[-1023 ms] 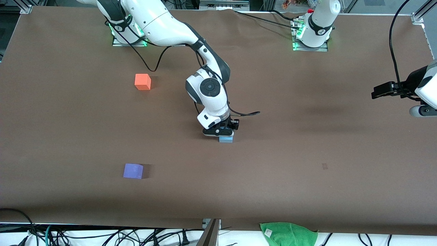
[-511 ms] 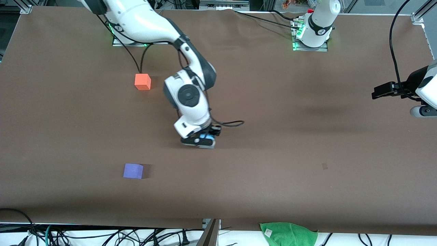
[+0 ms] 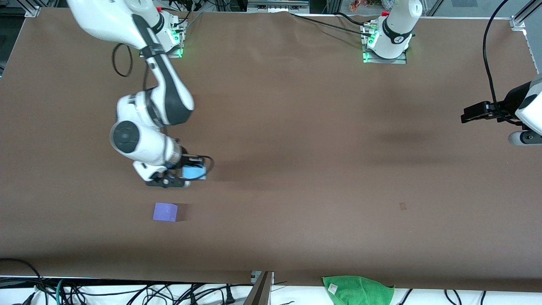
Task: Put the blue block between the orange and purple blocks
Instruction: 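Close the right gripper on the light-blue cube and lift it, then carry the light-blue cube with the right gripper between the orange and purple cubes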
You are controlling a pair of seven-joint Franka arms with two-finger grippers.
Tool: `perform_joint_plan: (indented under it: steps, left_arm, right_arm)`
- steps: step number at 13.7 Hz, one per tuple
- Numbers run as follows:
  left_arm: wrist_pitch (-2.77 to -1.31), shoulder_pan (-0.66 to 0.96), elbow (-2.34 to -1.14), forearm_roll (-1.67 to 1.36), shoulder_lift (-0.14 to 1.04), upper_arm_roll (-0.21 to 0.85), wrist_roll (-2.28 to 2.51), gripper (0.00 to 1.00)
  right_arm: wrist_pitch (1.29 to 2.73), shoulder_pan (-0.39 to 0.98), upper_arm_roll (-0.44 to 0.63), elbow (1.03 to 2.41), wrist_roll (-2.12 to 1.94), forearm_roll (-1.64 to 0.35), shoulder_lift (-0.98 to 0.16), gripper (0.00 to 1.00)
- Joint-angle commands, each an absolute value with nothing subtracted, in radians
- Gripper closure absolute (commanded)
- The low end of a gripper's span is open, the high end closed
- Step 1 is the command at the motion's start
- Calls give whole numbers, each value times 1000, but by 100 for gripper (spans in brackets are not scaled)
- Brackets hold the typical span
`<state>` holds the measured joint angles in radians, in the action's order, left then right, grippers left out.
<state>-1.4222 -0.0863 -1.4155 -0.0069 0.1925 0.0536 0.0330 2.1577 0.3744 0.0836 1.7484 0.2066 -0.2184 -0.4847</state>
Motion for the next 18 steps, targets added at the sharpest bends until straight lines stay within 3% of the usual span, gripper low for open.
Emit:
perform_joint_plan:
  steps: [1,4,18]
  left_arm:
    - [-1416,-83,-1387,-8,206,52,15,0]
    - [-1416,-84,-1388,-9,207,52,15,0]
    - [-1417,-84,-1387,-9,207,52,17,0]
  right_arm:
    - [2337,376,92,2058,131,-236,-338,79]
    - [2450,374,112,2166,72,-236,-318,79]
    - [2516,365,147,2171,41,-327,-383,68]
